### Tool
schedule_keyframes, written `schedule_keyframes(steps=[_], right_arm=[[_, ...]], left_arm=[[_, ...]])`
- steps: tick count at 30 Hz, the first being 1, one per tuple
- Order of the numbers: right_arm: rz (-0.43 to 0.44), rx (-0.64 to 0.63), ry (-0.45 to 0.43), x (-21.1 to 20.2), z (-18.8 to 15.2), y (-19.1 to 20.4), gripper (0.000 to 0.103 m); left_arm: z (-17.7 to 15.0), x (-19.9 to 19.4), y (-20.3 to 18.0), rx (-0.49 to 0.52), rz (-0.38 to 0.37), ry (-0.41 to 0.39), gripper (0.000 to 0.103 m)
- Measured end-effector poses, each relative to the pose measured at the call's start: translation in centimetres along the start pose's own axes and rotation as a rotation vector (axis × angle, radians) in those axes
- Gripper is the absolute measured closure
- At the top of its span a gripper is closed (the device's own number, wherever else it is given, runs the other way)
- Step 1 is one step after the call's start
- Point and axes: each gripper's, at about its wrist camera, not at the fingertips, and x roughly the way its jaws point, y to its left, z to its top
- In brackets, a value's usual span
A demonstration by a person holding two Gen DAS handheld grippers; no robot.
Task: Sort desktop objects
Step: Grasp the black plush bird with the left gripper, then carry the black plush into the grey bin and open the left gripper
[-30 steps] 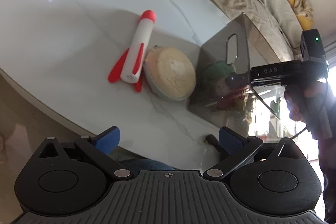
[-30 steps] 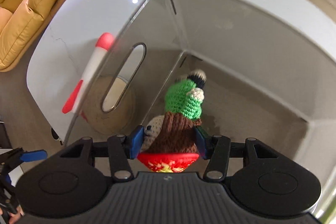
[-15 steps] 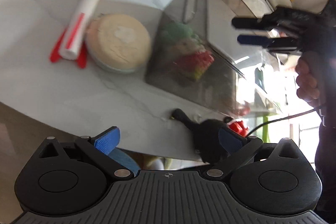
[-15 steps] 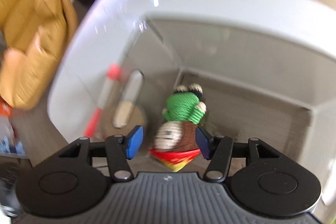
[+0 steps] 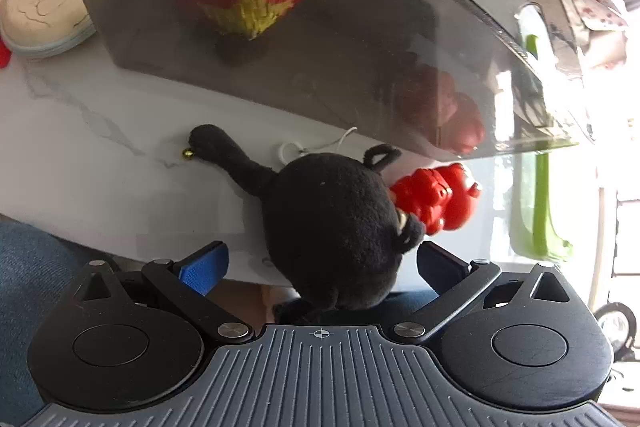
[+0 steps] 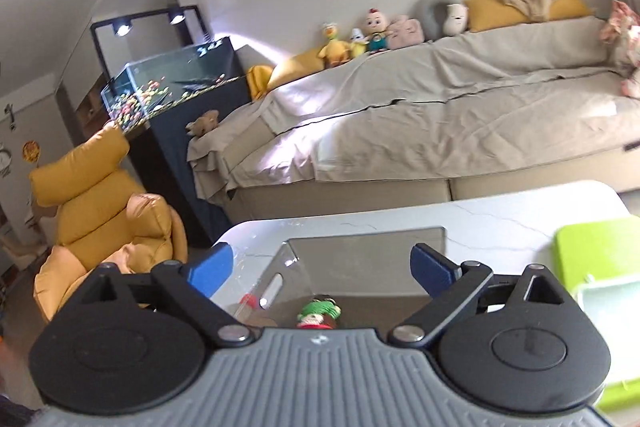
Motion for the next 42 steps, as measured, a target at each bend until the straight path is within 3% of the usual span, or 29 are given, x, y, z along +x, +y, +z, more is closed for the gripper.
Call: schedule_keyframes(steps=[3, 6, 9, 14, 19, 22, 26, 29, 31, 33, 37, 42], right_arm=[[-0.003, 0.06, -0.062, -2.3, -1.0, -2.0, 0.007], [-0.005, 0.12, -0.124, -4.7, -1.9, -4.0, 0.007], [0.005, 0.185, -0.129, -4.6, -2.8, -6.1, 0.007], [0.025, 0.296, -0.121, -3.7, -4.1, -9.6, 0.007], [0.02, 0.336, -0.124, -3.5, -4.8, -11.0, 0.007], [0.025, 0.333, -0.129, -3.7, -5.0, -11.0, 0.007], [0.059, 0.365, -0.117, -2.4, -5.1, -11.3, 0.007], [0.08, 0.396, -0.091, -0.8, -5.3, -11.5, 0.007], [0.075, 0.396, -0.082, -0.1, -5.7, -11.5, 0.007], [0.06, 0.401, -0.078, 0.4, -5.9, -11.8, 0.007], [0.028, 0.425, -0.079, 0.4, -6.6, -12.9, 0.007], [-0.015, 0.464, -0.07, 0.5, -7.4, -15.0, 0.007]], left_arm=[[-0.2, 0.8, -0.8, 0.016, 0.048, -0.013, 0.0], [-0.6, 1.1, -1.2, 0.03, 0.047, -0.022, 0.002], [-0.8, 1.1, -1.3, 0.066, 0.038, -0.031, 0.031], [-1.4, -0.7, -0.6, 0.117, 0.022, -0.047, 0.032], [-2.1, -8.3, 0.2, 0.205, -0.092, -0.064, 0.032], [-0.7, -14.8, -0.8, 0.283, -0.138, -0.135, 0.032], [5.0, -19.4, -6.0, 0.414, -0.065, -0.247, 0.031], [9.2, -16.4, -10.5, 0.493, -0.021, -0.184, 0.031], [11.3, -11.7, -12.6, 0.512, -0.019, -0.061, 0.031], [12.6, -6.0, -13.5, 0.539, 0.033, 0.051, 0.031], [14.2, 1.3, -11.8, 0.567, 0.203, 0.173, 0.031], [14.0, 3.2, -8.7, 0.548, 0.286, 0.227, 0.03]])
